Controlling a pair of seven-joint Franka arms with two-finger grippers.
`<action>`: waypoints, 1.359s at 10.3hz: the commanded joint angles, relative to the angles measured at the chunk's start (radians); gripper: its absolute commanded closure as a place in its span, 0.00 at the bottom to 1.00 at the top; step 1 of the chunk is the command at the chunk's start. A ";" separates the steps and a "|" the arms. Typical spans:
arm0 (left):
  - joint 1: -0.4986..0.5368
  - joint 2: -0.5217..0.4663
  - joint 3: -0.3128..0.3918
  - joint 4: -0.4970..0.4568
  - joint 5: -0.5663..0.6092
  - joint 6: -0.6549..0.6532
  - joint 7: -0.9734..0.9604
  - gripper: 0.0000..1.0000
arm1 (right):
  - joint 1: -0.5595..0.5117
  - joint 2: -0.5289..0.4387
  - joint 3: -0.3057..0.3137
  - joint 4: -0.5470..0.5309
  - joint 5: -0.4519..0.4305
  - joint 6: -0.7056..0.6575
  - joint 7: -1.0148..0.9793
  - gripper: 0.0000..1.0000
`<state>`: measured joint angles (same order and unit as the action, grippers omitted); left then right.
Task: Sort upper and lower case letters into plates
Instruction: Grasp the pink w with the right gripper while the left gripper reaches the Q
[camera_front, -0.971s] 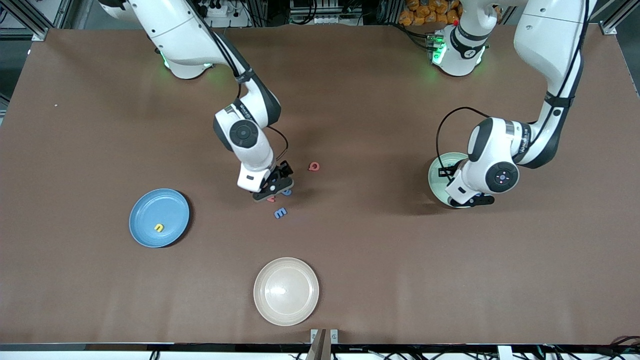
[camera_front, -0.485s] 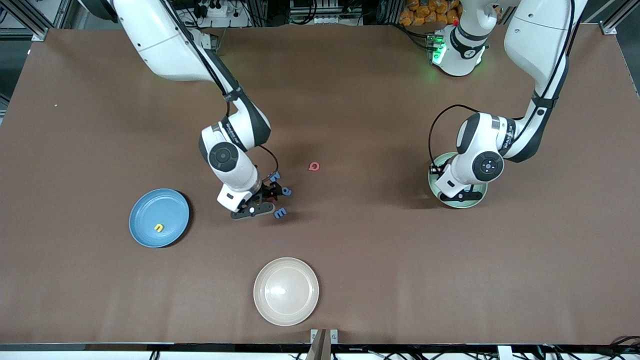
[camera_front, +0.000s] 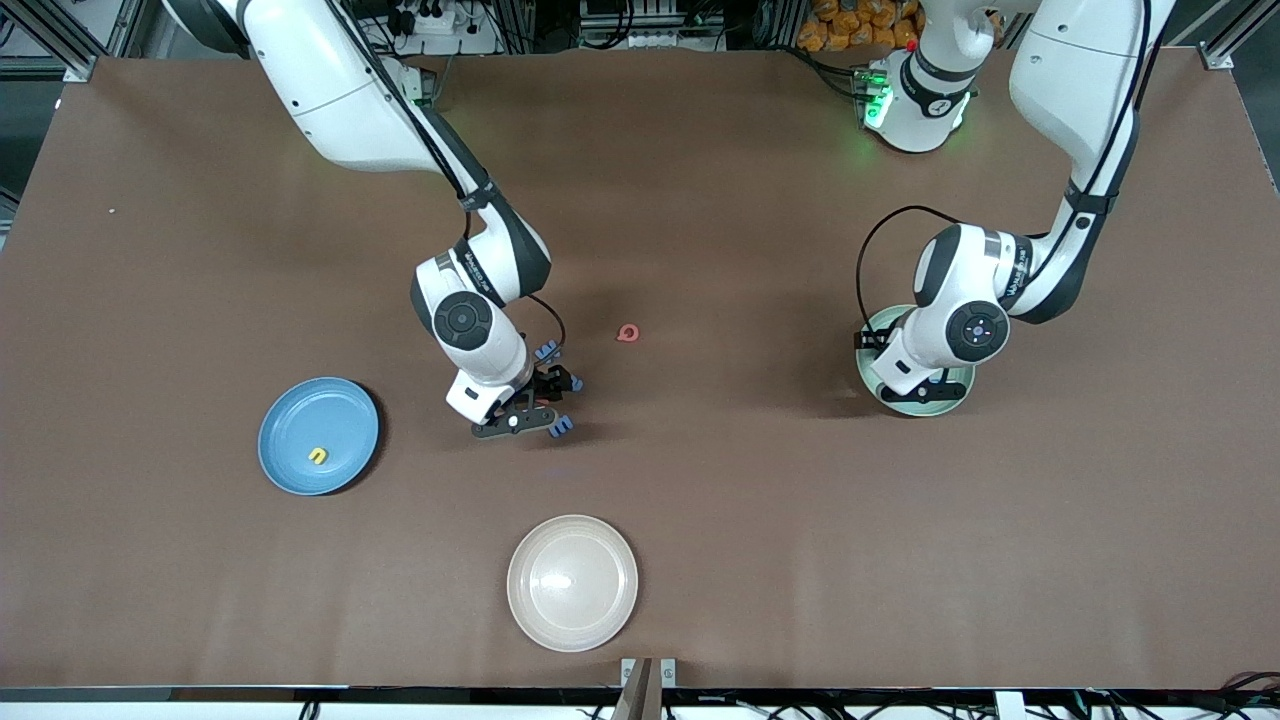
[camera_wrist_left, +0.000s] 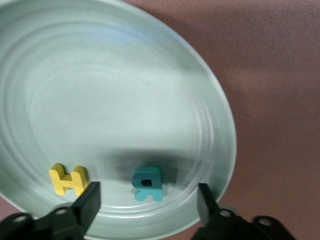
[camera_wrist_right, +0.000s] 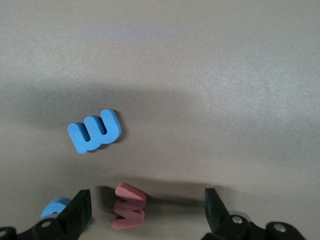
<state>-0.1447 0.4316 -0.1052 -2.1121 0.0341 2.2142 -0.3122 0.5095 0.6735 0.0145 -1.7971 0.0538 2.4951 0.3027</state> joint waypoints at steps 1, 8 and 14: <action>-0.010 -0.031 -0.042 0.019 0.013 -0.040 -0.123 0.00 | 0.000 0.014 0.004 0.013 -0.009 -0.012 0.041 0.00; -0.045 0.033 -0.177 0.170 -0.066 -0.090 -0.410 0.00 | 0.023 0.015 0.002 0.004 -0.011 -0.012 0.090 0.11; -0.242 0.206 -0.176 0.411 -0.069 -0.074 -0.594 0.00 | 0.018 -0.003 0.001 0.005 -0.011 -0.027 0.089 1.00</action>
<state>-0.3519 0.5814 -0.2889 -1.7780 -0.0229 2.1457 -0.8642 0.5296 0.6762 0.0170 -1.7876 0.0518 2.4849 0.3705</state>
